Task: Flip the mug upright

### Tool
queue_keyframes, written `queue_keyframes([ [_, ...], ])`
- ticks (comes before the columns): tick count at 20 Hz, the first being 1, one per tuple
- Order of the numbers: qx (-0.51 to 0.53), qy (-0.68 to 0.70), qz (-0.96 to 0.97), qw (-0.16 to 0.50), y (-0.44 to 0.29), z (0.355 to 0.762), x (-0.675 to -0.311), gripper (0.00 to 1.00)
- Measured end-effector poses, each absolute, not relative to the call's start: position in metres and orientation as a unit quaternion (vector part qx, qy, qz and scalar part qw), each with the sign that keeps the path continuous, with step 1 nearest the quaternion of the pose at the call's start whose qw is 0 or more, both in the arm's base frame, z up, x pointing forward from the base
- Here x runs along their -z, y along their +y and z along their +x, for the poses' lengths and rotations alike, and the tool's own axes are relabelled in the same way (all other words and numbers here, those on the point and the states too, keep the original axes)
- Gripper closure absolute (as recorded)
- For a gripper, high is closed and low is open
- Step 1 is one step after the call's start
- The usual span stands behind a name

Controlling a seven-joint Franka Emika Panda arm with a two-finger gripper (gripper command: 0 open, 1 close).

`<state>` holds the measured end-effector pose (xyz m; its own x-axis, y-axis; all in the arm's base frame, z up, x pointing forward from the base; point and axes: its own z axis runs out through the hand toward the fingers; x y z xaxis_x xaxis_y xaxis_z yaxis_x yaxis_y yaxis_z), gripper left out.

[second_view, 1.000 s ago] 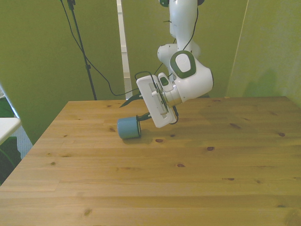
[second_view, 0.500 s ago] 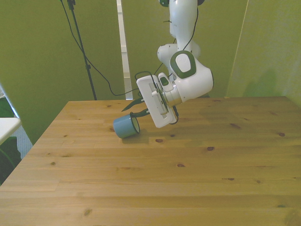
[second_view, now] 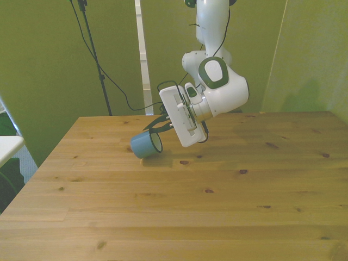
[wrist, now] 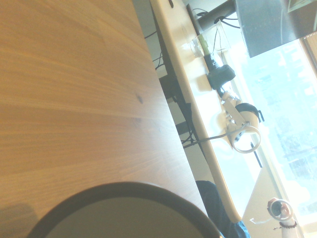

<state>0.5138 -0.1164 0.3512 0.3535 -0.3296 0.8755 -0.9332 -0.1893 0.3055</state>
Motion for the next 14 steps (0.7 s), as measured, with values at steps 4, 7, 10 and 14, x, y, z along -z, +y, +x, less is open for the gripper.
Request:
queue_keyframes([
  [4,-0.337,-0.496,0.714,0.362,-0.099,0.519,-0.383,1.00],
  [7,-0.324,-0.507,0.748,0.282,-0.087,0.520,-0.414,1.00],
  [10,-0.302,-0.508,0.780,0.205,-0.078,0.523,-0.433,1.00],
  [14,-0.261,-0.503,0.813,0.131,-0.072,0.531,-0.428,1.00],
])
